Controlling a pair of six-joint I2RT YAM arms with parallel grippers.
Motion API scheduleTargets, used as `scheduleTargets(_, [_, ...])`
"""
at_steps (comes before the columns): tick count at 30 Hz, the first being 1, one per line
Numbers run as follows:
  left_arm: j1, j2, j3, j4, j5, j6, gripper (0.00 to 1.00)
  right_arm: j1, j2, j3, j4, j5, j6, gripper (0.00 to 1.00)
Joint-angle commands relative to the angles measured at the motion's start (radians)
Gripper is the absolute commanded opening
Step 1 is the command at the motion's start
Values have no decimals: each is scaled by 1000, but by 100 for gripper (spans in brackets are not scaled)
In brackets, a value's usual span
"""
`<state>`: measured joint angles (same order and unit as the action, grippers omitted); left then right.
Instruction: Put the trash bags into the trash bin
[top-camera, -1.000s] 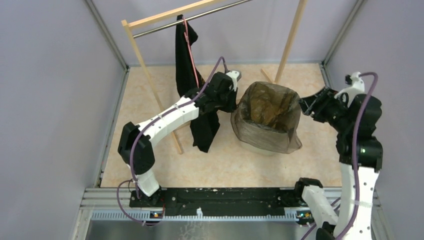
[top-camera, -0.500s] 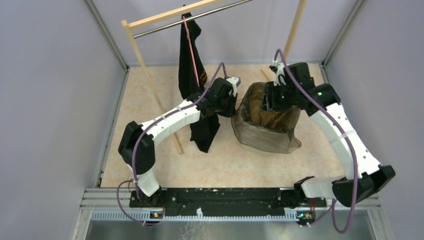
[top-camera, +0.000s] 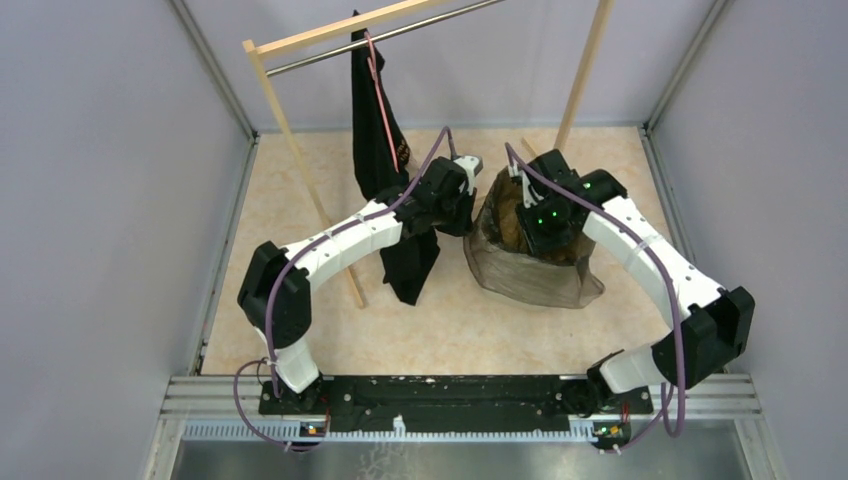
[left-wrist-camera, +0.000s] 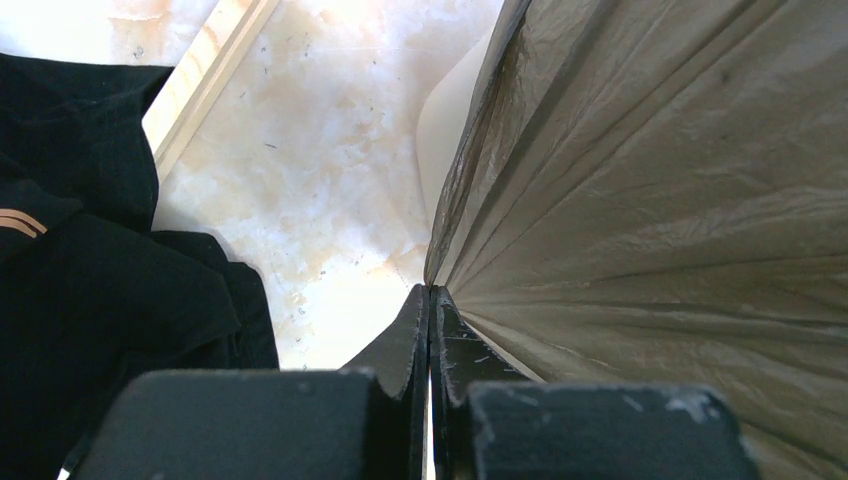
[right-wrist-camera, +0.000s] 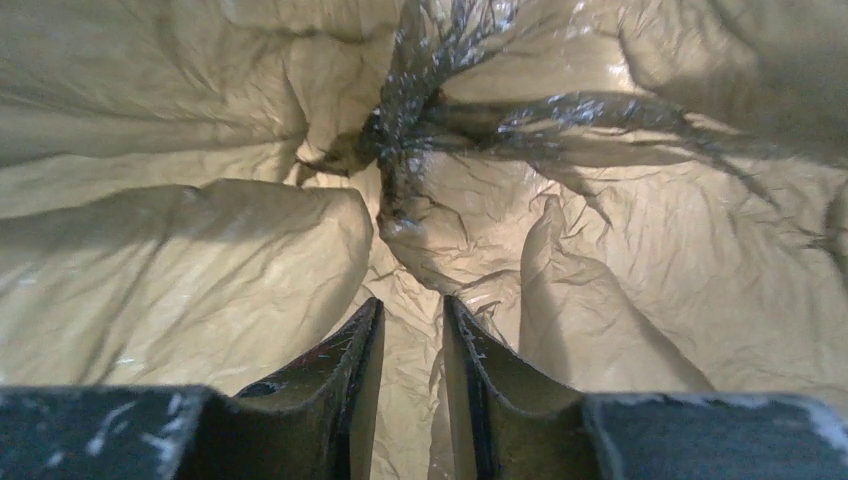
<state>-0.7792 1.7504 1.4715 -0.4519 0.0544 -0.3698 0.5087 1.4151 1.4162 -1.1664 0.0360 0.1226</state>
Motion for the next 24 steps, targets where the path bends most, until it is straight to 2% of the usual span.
scheduleTargets(1, [-2,3,-1,16,-26,19,0,10,-13,-48,29,7,-17,27])
scheduleTargets(10, [-2,8,16,17,-25,24,0,10,102,-124,184,-23,-22,27])
scheduleTargets(18, [-2,1,5,17,-35,30,0,11,70,-338,409,-84,22,29])
scheduleTargets(24, [-2,9,13,18,-25,28,0,11,52,-419,532,-96,50,34])
